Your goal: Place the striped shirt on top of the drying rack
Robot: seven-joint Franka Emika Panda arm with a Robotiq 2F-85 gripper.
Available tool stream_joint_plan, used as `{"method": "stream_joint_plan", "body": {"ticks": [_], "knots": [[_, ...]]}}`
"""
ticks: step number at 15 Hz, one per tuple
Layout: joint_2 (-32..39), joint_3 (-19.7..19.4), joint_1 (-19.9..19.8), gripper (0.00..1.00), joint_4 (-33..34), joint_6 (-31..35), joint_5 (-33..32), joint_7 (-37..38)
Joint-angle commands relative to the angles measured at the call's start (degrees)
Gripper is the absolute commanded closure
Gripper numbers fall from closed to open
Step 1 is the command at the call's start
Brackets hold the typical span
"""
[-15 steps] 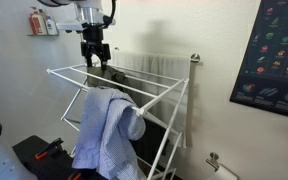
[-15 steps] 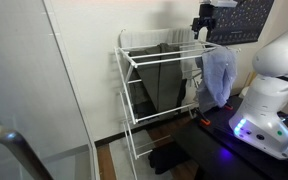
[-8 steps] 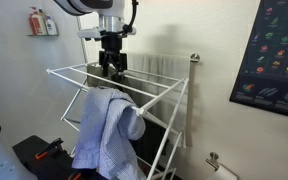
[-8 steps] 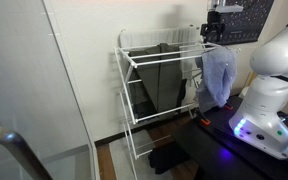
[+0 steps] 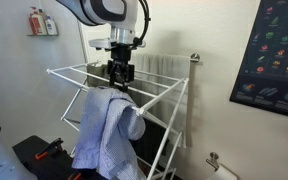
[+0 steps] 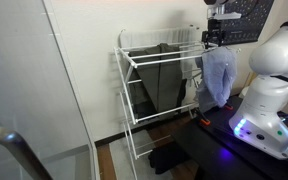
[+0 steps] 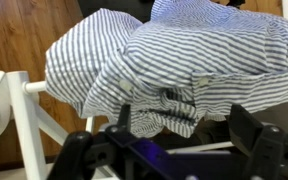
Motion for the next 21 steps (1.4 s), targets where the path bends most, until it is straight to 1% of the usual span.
{"method": "stream_joint_plan", "body": {"ticks": [1, 5, 8, 16, 17, 18, 21], "knots": [[3.8, -0.5, -0.9, 0.00, 2.6, -1.4, 0.0, -0.1], [7.1, -0.7, -1.5, 0.00, 3.3, -1.6, -0.3, -0.2], [10.2, -0.6, -1.6, 0.00, 3.8, -3.3, -0.4, -0.9], [17.6, -0.3, -1.4, 0.00, 8.0, -13.0, -0.8, -2.8], [18.3, -0.2, -1.4, 0.12, 8.8, -14.3, -1.1, -2.9], [19.0, -0.2, -1.4, 0.28, 9.6, -15.2, -1.1, -3.2], [20.6, 0.0, -1.3, 0.51, 11.5, -17.8, -1.6, -2.8]]}}
